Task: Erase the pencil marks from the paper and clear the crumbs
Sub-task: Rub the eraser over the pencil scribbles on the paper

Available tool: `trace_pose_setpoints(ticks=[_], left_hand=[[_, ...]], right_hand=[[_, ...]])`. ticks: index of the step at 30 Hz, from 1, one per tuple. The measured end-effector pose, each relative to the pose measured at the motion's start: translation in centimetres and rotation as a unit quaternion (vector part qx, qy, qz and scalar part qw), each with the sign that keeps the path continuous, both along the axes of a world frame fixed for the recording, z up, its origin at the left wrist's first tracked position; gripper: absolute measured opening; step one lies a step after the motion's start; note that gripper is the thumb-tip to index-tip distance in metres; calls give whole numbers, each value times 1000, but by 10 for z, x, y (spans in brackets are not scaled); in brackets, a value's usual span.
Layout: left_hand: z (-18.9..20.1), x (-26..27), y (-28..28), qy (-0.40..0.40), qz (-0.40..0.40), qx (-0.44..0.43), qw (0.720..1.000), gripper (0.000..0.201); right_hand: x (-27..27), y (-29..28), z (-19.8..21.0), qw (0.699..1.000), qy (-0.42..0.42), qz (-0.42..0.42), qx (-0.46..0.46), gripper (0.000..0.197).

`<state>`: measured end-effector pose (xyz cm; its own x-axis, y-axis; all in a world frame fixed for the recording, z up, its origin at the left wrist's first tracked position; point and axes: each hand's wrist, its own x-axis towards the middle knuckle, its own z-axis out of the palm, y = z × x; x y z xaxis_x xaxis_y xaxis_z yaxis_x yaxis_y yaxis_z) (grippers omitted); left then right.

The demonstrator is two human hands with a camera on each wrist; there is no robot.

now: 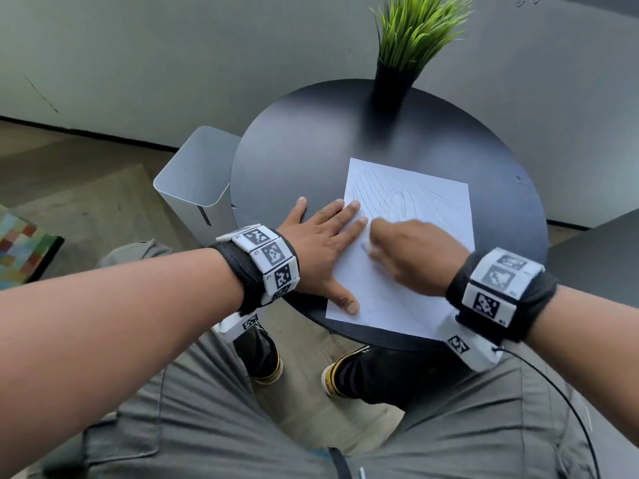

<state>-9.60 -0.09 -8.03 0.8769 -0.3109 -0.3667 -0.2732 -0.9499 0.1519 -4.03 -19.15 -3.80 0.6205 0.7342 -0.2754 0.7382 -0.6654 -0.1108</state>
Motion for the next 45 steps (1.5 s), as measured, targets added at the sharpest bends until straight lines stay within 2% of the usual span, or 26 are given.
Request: trace_pose_setpoints(ticks=[2,4,8,10,14,17,21,22,24,27,29,31,33,34,37,39,42,44,45], left_hand=[[0,-1,0,0,-1,-3,1000,143],[0,-1,-1,1,-1,-5,1000,143],[0,1,-2,0,-1,-4,1000,146],[-1,2,2,-2,-3,-7,1000,145],[-1,2,13,-16,-18,-10,1000,132],[-2,2,14,-16,-18,-11,1000,131],[-2,2,13,-4,-16,-5,1000,135],[-2,2,12,1,-15,-4,1000,136],[-1,2,12,5,-12,-6,1000,135],[0,2,13,3,-10,-4,1000,136],[1,2,13,8,-8,-4,1000,137],[2,2,13,12,-8,-5,1000,138],[2,2,12,11,-9,-4,1000,138],[3,2,12,8,-9,-3,1000,138],[3,2,11,4,-10,6,1000,137],[5,3,11,6,-9,10,1000,137],[6,3,9,10,-10,11,1000,139],[6,3,8,10,-11,11,1000,139],[6,3,8,9,-10,11,1000,138]], right_hand=[[-24,4,1,995,46,87,-11,13],[-21,3,2,994,55,91,-15,15],[27,-8,-3,993,30,-109,18,28],[31,-12,-9,990,29,-136,38,28],[27,-12,-8,988,19,-149,17,30],[15,-8,-6,994,-7,-107,-3,30],[-32,5,3,994,53,86,-28,14],[-33,5,6,992,61,107,-34,13],[-15,7,7,996,45,70,-38,23],[13,6,2,998,-15,-56,-29,28],[3,9,-2,999,-17,-26,-21,22],[-20,11,-3,997,32,71,-16,13],[-21,9,-1,992,58,110,-22,11],[-11,10,-1,995,46,89,-23,16],[18,7,-4,998,-35,-45,-23,25],[6,9,-5,999,-31,-7,-24,19],[-29,9,-4,991,55,117,-23,14],[-18,9,-4,994,42,92,-27,12],[-6,10,-4,999,20,32,-29,13]])
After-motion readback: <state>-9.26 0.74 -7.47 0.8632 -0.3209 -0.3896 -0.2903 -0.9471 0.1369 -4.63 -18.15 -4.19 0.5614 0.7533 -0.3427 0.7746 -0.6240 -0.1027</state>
